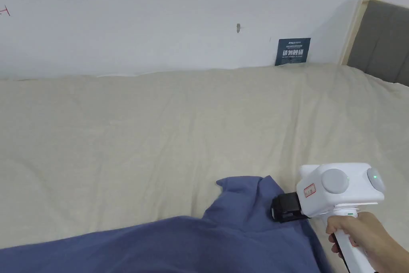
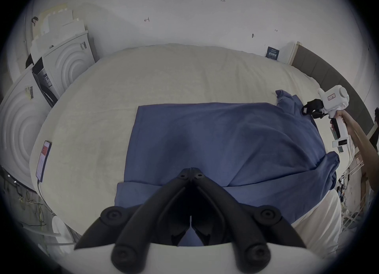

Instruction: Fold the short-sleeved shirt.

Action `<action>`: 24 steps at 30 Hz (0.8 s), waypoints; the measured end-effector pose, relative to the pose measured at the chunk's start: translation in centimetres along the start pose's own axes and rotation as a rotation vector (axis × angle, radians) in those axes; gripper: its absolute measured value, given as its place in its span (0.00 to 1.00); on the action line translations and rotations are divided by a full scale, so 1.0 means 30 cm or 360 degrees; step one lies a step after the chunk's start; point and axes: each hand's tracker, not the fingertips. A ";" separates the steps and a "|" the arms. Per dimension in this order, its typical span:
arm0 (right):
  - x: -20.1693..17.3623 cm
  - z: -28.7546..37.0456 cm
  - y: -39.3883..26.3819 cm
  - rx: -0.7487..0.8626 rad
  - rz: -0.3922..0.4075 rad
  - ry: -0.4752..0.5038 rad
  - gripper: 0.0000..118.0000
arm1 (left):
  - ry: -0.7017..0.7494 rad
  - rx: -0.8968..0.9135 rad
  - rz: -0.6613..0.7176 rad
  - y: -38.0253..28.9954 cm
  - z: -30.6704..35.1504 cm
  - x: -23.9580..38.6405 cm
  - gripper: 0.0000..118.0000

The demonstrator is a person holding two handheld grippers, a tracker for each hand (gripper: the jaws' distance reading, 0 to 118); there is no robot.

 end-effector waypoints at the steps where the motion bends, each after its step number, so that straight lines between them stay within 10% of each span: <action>1: -0.018 -0.004 -0.013 -0.0004 -0.0002 0.0005 0.96 | 0.0007 -0.0003 -0.0001 -0.003 -0.007 -0.002 0.00; 5: -0.067 -0.001 -0.017 0.0019 0.0080 -0.0097 0.85 | 0.0026 -0.0029 0.0004 -0.017 -0.015 -0.016 0.00; 8: -0.069 0.051 -0.006 0.0112 0.0178 -0.0159 0.15 | 0.0016 -0.0025 -0.0033 -0.017 -0.009 -0.012 0.00; 9: -0.064 0.085 -0.007 0.0080 0.0141 -0.0126 0.06 | 0.0017 -0.0040 -0.0036 -0.013 -0.014 -0.013 0.00; 21: -0.101 0.201 -0.024 0.0130 0.0109 -0.0013 0.06 | -0.0013 0.0009 -0.0016 0.121 -0.125 -0.147 0.00; 23: -0.118 0.211 -0.018 0.0149 0.0139 -0.0023 0.06 | -0.0109 0.0006 0.0088 0.169 -0.181 -0.206 0.18; 24: -0.123 0.213 -0.016 0.0125 0.0121 -0.0083 0.06 | -0.0137 -0.0050 0.0114 0.199 -0.216 -0.230 0.48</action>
